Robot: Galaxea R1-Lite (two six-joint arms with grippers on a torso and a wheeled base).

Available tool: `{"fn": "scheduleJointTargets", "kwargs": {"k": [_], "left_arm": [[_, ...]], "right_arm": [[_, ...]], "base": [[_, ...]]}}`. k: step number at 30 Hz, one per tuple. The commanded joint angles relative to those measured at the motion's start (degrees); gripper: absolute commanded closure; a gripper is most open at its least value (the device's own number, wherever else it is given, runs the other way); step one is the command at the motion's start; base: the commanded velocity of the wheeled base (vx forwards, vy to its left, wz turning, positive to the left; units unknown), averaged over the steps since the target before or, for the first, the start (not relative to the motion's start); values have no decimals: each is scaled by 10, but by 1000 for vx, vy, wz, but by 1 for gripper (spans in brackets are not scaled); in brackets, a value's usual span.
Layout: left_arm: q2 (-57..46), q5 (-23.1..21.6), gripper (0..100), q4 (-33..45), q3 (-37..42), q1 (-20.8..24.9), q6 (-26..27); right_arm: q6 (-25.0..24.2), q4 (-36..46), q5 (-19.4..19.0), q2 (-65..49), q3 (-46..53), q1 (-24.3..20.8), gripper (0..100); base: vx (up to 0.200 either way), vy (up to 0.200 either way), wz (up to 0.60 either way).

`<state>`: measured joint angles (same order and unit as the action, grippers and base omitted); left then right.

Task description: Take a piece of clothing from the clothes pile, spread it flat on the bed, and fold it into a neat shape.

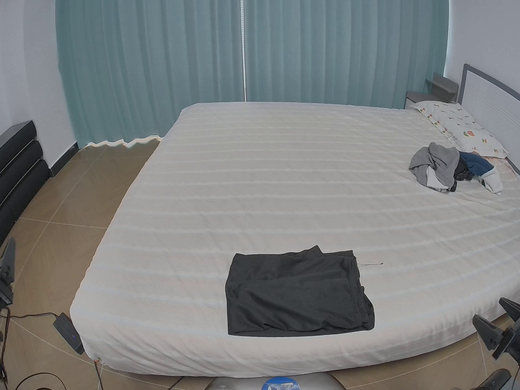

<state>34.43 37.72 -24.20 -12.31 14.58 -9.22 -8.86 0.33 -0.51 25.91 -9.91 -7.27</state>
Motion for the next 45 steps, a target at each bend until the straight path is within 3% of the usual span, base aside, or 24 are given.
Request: {"fn": "scheduleJointTargets", "kwargs": {"k": [1,11,17,19,22,25,28,34,38,39,40,43,45], "left_arm": [[-224,13,0,102,5,-96,83],[-335,11,0,209,6,-147,94],[-343,12,0,233,25,-147,68],[-342,12,0,233,45,-148,71],[-342,11,0,234,62,-147,72],[-343,11,0,233,74,-147,71],[-343,6,0,234,85,-147,73],[-343,-34,0,226,115,-148,74],[-343,-53,0,204,121,-147,74],[-343,-63,0,202,123,-147,70],[-343,-72,0,202,123,-147,68],[-342,-113,0,202,123,-147,68],[-343,-127,0,201,123,-147,66]], "right_arm": [[33,131,22,-190,-61,10,0],[53,122,68,-201,-42,10,0],[64,109,117,-201,-30,10,0],[97,133,155,-198,-40,12,0],[149,165,175,-190,-78,16,0],[152,213,185,-182,-112,47,0],[153,245,177,-188,-114,74,0],[148,244,104,-259,-52,74,0],[137,129,98,-259,-4,73,0],[142,12,85,-259,66,74,0],[150,-53,65,-259,99,74,0],[159,-61,-3,-259,96,74,0],[162,-52,-3,-258,98,74,0]], "base": [[0,0,0],[0,0,0],[0,0,0],[0,0,0],[0,0,0],[0,0,0],[0,0,0],[0,0,0],[0,0,0],[0,0,0],[0,0,0],[0,0,0],[0,0,0]]}}
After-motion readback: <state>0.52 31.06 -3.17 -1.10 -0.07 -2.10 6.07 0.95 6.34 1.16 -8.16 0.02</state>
